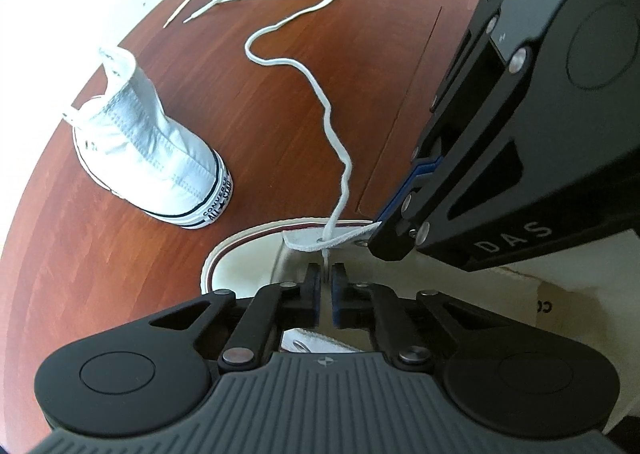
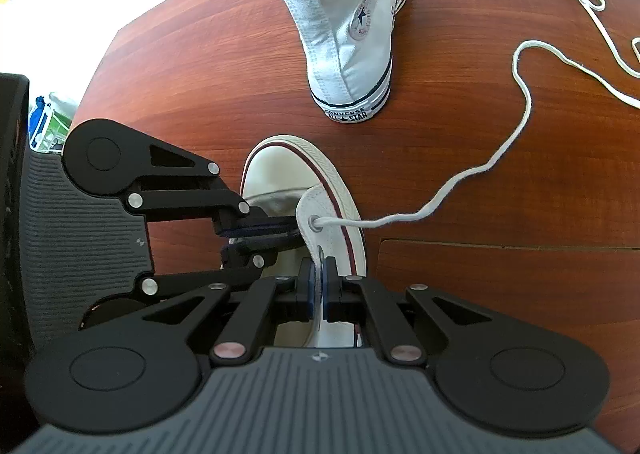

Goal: Lace up shoes with both hands
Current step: 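Grasp the lace tip through the eyelet with the left gripper while the right gripper releases, then pull the lace through the eyelet with the left gripper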

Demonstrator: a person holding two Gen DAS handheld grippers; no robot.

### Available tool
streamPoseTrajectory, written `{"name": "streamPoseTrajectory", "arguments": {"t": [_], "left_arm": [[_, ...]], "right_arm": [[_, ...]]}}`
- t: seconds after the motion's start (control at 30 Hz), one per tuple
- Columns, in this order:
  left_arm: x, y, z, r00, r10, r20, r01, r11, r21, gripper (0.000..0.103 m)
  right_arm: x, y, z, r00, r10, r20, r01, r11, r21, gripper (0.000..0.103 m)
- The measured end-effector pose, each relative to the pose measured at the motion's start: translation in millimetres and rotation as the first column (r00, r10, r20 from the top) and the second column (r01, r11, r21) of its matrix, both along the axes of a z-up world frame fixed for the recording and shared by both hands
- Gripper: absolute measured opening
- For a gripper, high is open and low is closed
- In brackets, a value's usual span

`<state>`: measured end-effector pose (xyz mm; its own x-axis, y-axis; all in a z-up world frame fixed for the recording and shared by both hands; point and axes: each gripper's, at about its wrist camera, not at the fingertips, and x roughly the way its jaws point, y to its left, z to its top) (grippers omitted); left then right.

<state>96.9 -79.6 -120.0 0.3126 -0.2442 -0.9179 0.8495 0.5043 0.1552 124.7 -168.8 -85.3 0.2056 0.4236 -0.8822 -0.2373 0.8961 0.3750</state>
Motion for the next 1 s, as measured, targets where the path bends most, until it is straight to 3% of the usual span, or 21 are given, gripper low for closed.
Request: {"name": "streamPoseTrajectory", "arguments": {"t": [0.5, 1.0], "left_arm": [[-5, 17, 21, 0.993, 0.117, 0.007, -0.116, 0.991, -0.066, 0.002], [-13, 39, 47, 0.966, 0.258, 0.024, -0.254, 0.962, -0.095, 0.002]], "right_arm": [[-3, 5, -1, 1.000, -0.007, 0.009, 0.007, 1.000, -0.019, 0.003], [-13, 1, 3, 0.998, -0.060, 0.037, 0.062, 0.995, -0.081, 0.003]]}}
